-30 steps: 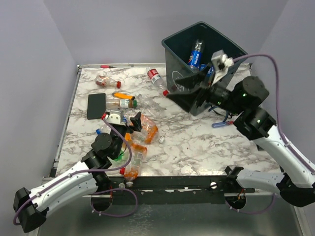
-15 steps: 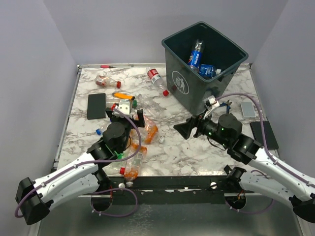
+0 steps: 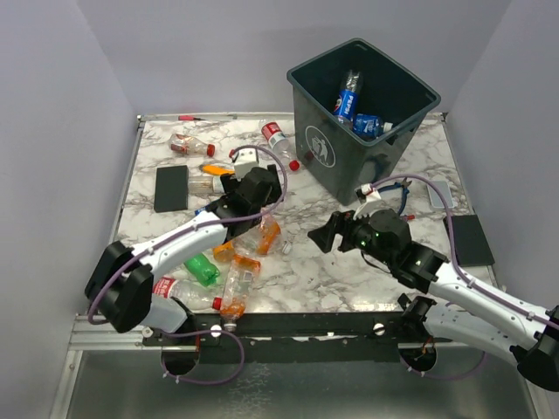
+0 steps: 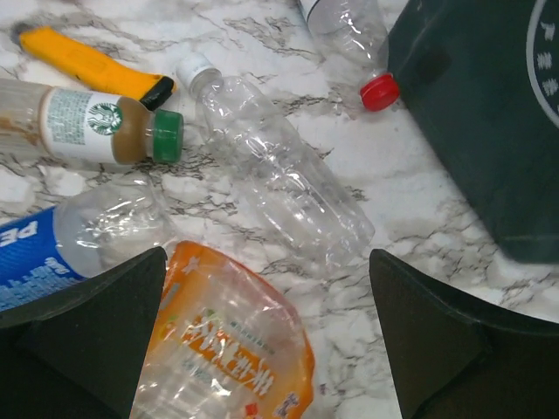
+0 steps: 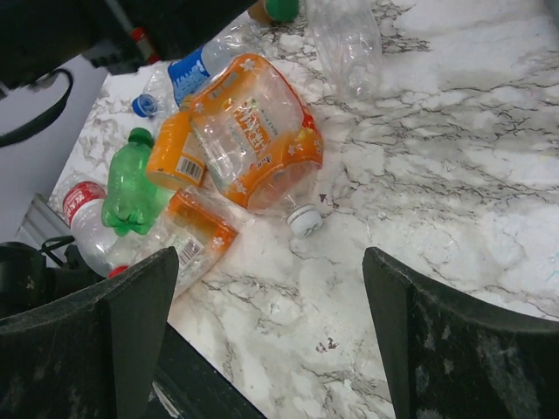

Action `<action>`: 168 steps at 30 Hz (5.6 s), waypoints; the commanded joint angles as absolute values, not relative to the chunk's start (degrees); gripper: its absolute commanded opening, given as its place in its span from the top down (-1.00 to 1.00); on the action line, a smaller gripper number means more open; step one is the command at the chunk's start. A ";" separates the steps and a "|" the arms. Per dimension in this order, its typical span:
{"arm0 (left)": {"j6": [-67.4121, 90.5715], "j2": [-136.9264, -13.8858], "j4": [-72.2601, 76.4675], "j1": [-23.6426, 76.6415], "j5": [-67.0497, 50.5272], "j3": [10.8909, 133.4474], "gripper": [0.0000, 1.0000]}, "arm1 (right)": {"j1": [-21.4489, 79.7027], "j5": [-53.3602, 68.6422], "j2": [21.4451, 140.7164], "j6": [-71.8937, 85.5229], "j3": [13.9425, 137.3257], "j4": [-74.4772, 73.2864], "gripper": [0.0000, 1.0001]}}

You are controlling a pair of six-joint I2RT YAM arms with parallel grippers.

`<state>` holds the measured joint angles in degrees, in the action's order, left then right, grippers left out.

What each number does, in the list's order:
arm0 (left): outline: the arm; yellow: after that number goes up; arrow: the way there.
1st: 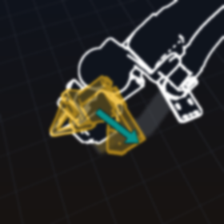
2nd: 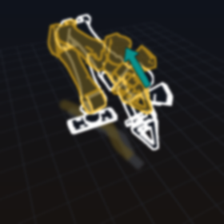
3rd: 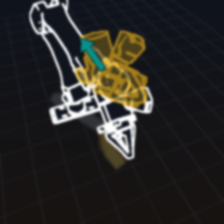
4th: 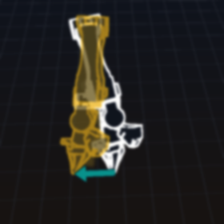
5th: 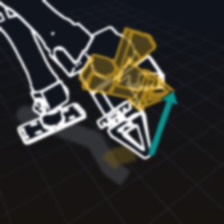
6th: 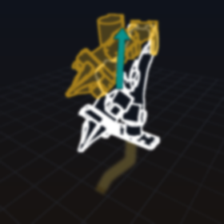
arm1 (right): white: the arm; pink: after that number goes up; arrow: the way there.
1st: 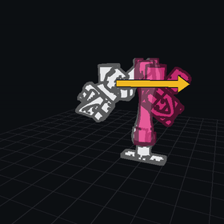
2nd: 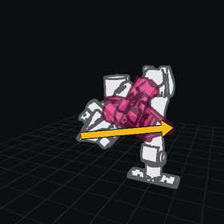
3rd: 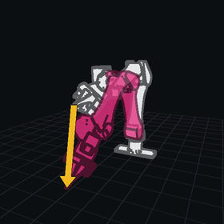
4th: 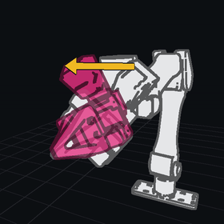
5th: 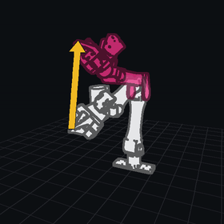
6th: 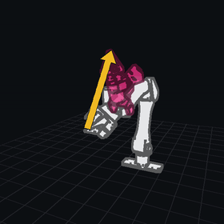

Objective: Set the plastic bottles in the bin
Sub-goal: Pick up the plastic bottle at the center of the board, then place the plastic bottle in the trash bin.

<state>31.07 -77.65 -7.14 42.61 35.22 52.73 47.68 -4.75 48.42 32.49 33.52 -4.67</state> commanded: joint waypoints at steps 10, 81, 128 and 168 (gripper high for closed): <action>63.40 -98.01 -14.57 31.82 25.23 68.38 -0.98 | 47.93 -8.06 41.66 33.66 30.70 -7.48 -0.78; 4.52 -32.94 33.95 40.90 -12.40 21.24 0.19 | 47.99 9.58 59.32 27.49 61.83 6.91 -0.86; 5.89 -33.55 35.27 43.51 -5.69 19.78 -0.82 | 48.86 16.25 72.64 27.65 70.87 3.90 0.99; 6.19 -27.59 25.58 43.46 29.13 22.24 -0.98 | 13.16 -32.80 88.78 7.70 97.49 -3.34 0.99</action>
<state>6.15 -28.10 26.63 43.53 27.59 20.84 13.87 -36.95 86.61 3.11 94.74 1.23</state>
